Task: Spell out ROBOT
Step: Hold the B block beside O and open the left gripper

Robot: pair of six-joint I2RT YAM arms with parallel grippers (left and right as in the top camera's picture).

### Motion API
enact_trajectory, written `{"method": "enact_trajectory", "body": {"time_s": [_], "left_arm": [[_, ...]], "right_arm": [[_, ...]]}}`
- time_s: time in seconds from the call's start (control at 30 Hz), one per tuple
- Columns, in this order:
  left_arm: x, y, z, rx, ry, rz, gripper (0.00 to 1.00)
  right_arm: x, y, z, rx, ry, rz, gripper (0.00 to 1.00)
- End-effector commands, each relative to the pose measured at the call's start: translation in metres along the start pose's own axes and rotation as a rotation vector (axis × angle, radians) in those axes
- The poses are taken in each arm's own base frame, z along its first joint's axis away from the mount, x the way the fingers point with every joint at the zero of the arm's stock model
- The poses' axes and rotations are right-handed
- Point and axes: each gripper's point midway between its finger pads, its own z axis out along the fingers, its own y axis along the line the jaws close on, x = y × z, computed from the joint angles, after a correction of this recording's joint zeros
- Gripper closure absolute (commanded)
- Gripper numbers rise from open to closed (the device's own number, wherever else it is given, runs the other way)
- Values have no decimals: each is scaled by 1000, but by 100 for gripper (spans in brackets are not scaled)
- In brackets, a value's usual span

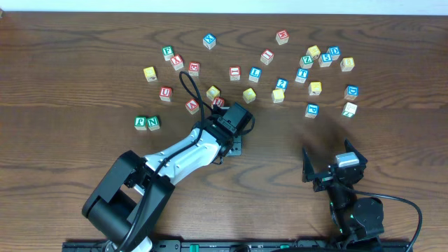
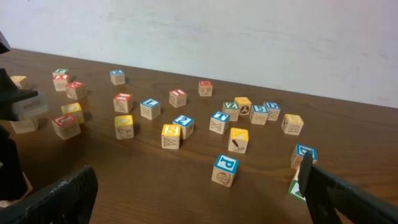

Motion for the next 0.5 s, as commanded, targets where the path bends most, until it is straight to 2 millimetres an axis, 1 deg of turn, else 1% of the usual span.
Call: {"method": "enact_trajectory", "body": {"time_s": [0.0,0.2,0.47], "left_arm": [[-4,-3,0,-1,-6,26,92],[-13,-8,0,16,-43,21,92],[-11,-6,0,7,-37,22,92]], "right_arm": [[1,2,0,-12,2,12,1],[1,2,0,-12,2,13,1],[1,2,0,-12,2,12,1]]}}
